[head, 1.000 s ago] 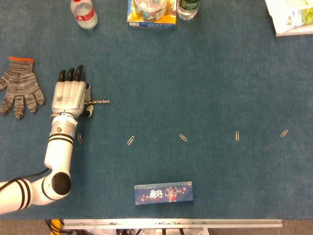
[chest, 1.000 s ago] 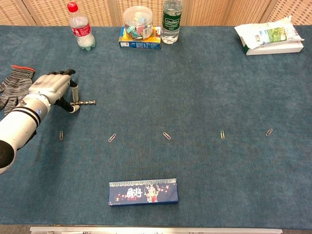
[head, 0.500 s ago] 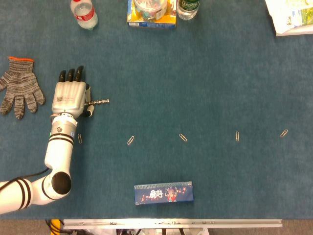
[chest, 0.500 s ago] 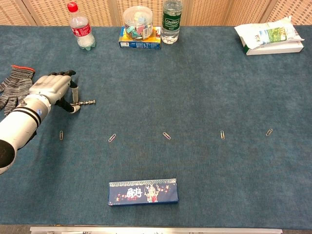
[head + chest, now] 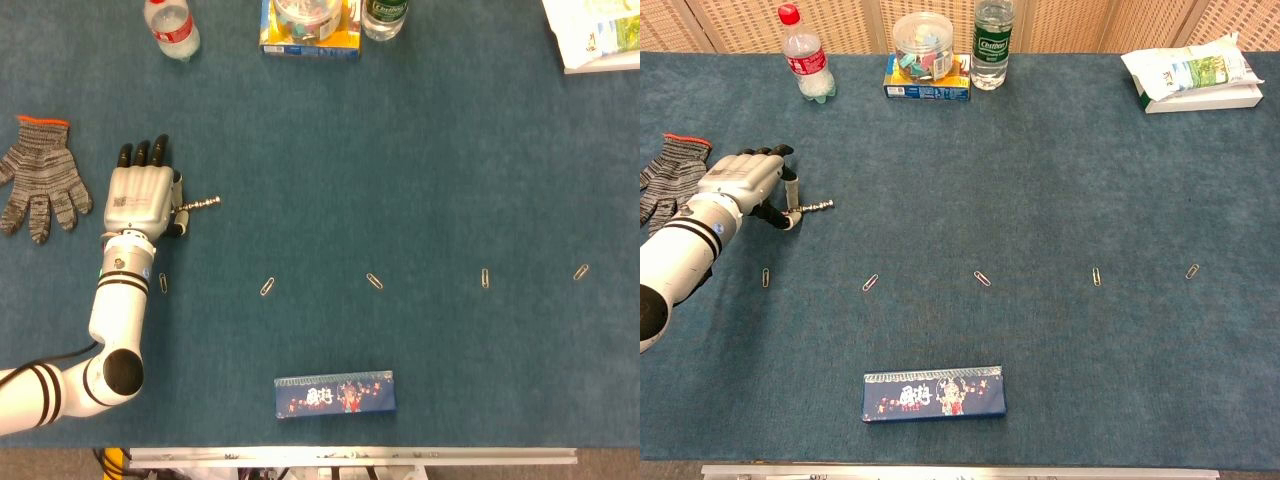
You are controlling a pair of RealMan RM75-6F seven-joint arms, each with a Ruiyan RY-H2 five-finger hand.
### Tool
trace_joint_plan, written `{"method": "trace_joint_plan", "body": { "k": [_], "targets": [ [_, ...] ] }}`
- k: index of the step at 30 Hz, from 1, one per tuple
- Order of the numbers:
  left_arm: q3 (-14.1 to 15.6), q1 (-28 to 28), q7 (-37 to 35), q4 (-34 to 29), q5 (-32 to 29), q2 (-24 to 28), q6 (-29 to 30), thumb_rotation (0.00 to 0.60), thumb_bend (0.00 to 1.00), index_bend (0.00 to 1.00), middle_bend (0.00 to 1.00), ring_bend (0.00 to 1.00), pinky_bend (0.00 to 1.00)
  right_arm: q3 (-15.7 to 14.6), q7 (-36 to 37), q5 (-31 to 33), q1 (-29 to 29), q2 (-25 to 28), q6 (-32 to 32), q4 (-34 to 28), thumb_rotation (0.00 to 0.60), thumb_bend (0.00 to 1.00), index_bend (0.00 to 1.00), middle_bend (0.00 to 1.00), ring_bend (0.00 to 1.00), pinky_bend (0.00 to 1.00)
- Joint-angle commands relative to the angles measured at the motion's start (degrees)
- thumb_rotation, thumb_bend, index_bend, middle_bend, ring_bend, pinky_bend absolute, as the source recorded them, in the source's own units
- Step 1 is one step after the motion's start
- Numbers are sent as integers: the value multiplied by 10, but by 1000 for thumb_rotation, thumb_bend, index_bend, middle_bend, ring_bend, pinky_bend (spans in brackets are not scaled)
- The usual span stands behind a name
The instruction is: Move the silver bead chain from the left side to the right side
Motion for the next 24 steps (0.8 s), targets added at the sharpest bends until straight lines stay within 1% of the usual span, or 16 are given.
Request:
{"method": "trace_joint_plan", "body": {
  "k": [1,7,11,24],
  "targets": [
    [1,0,0,0,-1,1,0,600,423,538,49,0,0,0,0,0,0,0,0,0,600,253,299,308,230,347],
    [3,2,-1,0,0,3,1,600,431,539,49,0,0,0,1,0,0,0,0,0,600,253,300,308,230,347],
    [8,7,-2,-12,11,11,12,600,430,539,49,0,0,0,2,0,0,0,1,0,600,253,299,308,230,347],
    [39,37,-7,-100,93,63,73,600,431,540,50,0,0,-1,-1,-3,-1,0,2,-1,600,252,300,308,230,347]
  ]
}}
